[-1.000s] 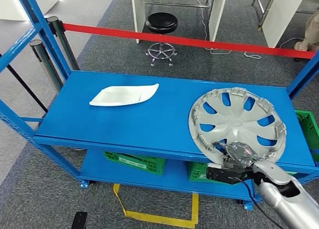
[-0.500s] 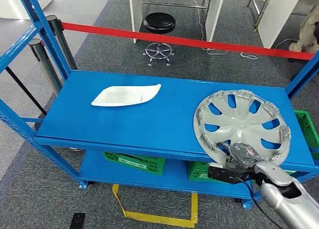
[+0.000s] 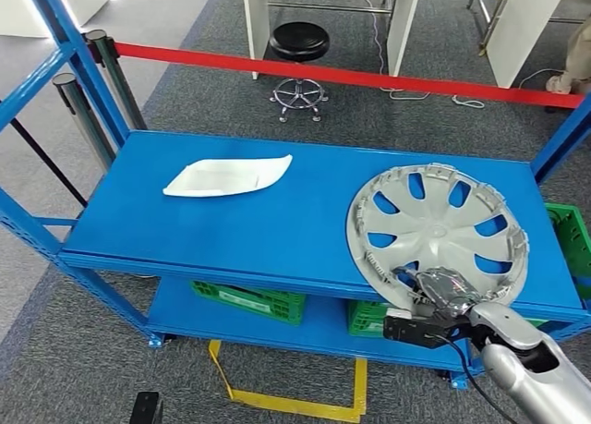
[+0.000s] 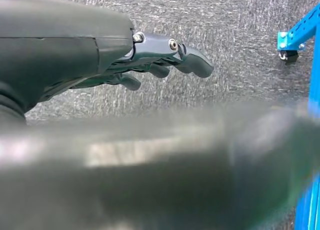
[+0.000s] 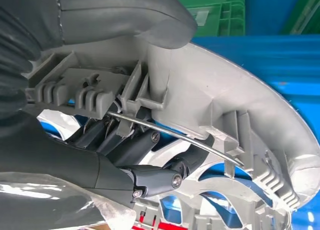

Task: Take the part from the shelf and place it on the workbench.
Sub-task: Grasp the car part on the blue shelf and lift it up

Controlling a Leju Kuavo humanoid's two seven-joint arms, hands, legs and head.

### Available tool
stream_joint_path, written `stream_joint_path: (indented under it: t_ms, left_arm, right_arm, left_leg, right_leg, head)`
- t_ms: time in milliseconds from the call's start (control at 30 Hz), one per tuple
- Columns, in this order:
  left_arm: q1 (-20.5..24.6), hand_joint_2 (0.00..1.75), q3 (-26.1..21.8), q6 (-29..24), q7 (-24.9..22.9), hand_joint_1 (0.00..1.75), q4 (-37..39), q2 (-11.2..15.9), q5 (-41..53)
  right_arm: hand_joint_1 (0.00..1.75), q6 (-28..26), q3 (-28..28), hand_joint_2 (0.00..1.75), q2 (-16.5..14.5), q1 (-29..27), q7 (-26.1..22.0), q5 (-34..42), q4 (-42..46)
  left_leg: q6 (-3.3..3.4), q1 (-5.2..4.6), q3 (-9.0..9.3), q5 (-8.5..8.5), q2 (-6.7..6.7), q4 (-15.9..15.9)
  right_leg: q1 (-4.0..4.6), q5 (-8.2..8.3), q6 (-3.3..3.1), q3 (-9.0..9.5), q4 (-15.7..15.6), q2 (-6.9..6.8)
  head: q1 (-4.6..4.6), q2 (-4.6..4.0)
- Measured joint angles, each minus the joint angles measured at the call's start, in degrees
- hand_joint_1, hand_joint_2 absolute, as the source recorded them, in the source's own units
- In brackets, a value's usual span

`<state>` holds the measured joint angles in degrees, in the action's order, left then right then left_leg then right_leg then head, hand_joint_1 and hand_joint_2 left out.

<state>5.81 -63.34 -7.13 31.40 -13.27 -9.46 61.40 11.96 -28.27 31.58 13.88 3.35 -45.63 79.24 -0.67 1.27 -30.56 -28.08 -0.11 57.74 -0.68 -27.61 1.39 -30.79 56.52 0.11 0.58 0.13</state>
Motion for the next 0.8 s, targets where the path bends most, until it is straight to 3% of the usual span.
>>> stream_joint_path:
  t_ms: [67,133,167,200,233,333,400,467,533,567,633,667,700,733,800]
  left_arm:
    - [0.0,1.75,0.0,0.4,0.1,0.0,0.0,0.0,0.0]
    - [0.1,1.75,0.0,1.1,0.2,0.0,0.0,0.1,-0.1]
    - [0.0,1.75,0.0,1.4,0.3,0.0,0.0,0.1,-0.1]
    - [-0.1,1.75,0.0,1.7,0.3,0.0,0.0,0.1,-0.2]
    - [-0.1,1.75,0.0,1.9,0.3,0.0,0.0,0.2,-0.2]
    - [-0.1,1.75,0.0,2.4,0.4,0.0,0.0,0.3,-0.2]
    - [-0.1,1.75,0.0,2.4,0.4,0.0,0.0,0.4,-0.3]
    - [0.0,1.75,-0.1,1.5,0.3,0.0,0.0,0.4,-0.6]
    - [0.1,1.75,-0.2,0.8,0.1,0.0,0.0,0.4,-1.0]
    - [0.2,1.75,-0.2,0.7,0.1,0.0,0.0,0.4,-1.1]
    - [0.3,1.75,-0.2,0.6,0.0,0.0,0.0,0.4,-1.3]
    - [0.3,1.75,-0.3,0.5,-0.1,0.0,0.0,0.3,-1.4]
    - [0.3,1.75,-0.4,0.3,-0.2,0.0,0.0,0.3,-1.4]
    - [0.3,1.75,-0.5,0.1,-0.3,0.0,0.0,0.2,-1.4]
    - [0.3,1.75,-0.7,-0.1,-0.5,0.0,0.0,0.1,-1.4]
  right_arm:
    - [1.75,0.1,-0.1,1.75,0.0,0.1,-0.2,0.1,0.2]
    - [1.75,0.1,-0.2,1.75,0.0,0.1,-0.3,0.2,0.2]
    - [1.75,0.1,-0.3,1.75,0.0,0.1,-0.3,0.2,0.2]
    - [1.75,0.1,-0.4,1.75,0.0,0.1,-0.3,0.2,0.2]
    - [1.75,0.1,-0.4,1.75,0.0,0.1,-0.3,0.2,0.2]
    - [1.75,0.1,-0.4,1.75,0.0,0.2,-0.6,0.6,0.2]
    - [1.75,0.2,-0.4,1.75,0.1,0.5,-0.9,1.0,0.2]
    - [1.75,0.3,-0.4,1.75,0.3,0.7,-1.1,1.4,0.2]
    - [1.75,0.4,-0.5,1.75,0.5,0.8,-1.3,1.7,0.3]
    - [1.75,0.4,-0.6,1.75,0.7,0.9,-1.4,1.8,0.3]
    - [1.75,0.4,-0.9,1.75,0.8,1.0,-1.6,2.0,0.4]
    - [1.75,0.3,-1.1,1.75,0.8,1.0,-1.7,2.1,0.5]
    - [1.75,0.1,-1.3,1.75,0.8,1.0,-1.8,2.2,0.5]
    - [1.75,-0.2,-1.4,1.75,0.8,1.1,-2.0,2.3,0.6]
    - [1.75,-0.8,-1.8,1.75,0.7,1.1,-2.3,2.4,0.9]
  left_leg:
    - [-0.38,0.06,-1.63,-2.51,-0.01,3.9]
    - [-0.46,-0.01,-4.93,-6.13,-0.01,11.3]
    - [-0.48,-0.03,-6.3,-7.15,-0.01,14.3]
    - [-0.48,-0.04,-6.89,-7.05,-0.01,15.6]
    - [-0.43,-0.03,-6.54,-5.85,-0.01,14.7]
    - [-0.03,-0.03,-2.03,-0.49,0.0,4.6]
    - [0.36,-0.15,-0.52,0.14,0.0,0.9]
    - [0.96,-0.25,-0.57,0.05,0.01,0.5]
    - [1.68,-0.17,-0.61,0.39,0.07,0.1]
    - [1.98,-0.11,-0.68,0.57,0.1,0.0]
    - [2.26,-0.2,-0.93,0.7,0.13,0.0]
    - [2.29,-0.25,-1.0,0.71,0.13,0.0]
    - [2.3,-0.28,-1.01,0.71,0.12,0.0]
    - [2.29,-0.28,-0.98,0.69,0.1,0.1]
    - [2.13,-0.21,-0.83,0.55,0.01,0.1]
  right_leg:
    - [-0.13,0.22,-0.7,0.11,-0.2,-0.22]
    - [-0.05,0.18,-1.06,0.07,-0.2,-0.39]
    - [-0.01,0.15,-1.12,0.05,-0.2,-0.42]
    - [0.02,0.14,-1.13,0.06,-0.2,-0.41]
    - [0.03,0.12,-1.11,0.09,-0.2,-0.38]
    - [0.14,-0.09,-0.76,0.1,0.2,-0.21]
    - [0.33,-0.13,-0.13,-0.21,0.4,0.0]
    - [0.28,0.02,0.54,-0.43,0.3,0.12]
    - [0.09,-0.92,1.1,-1.22,1.4,0.06]
    - [0.03,-2.25,1.32,-2.35,3.6,0.03]
    - [-0.03,-5.78,1.65,-6.05,11.1,-0.03]
    - [-0.04,-6.94,1.75,-7.87,14.7,-0.03]
    - [-0.04,-7.1,1.81,-8.97,16.7,-0.03]
    - [-0.07,-6.13,1.83,-9.02,16.5,-0.04]
    - [-0.24,-2.01,1.77,-6.13,9.9,-0.05]
  head:
    - [-0.21,0.0]
    - [-0.37,0.0]
    - [-0.36,0.0]
    - [-0.36,0.0]
    - [-0.36,0.0]
    - [-0.37,0.0]
    - [-0.33,0.0]
    - [-0.28,0.0]
    - [-0.12,0.0]
    - [0.0,0.0]
    - [0.21,0.0]
    - [0.22,0.0]
    - [0.21,0.0]
    - [0.22,0.0]
    - [0.25,0.0]
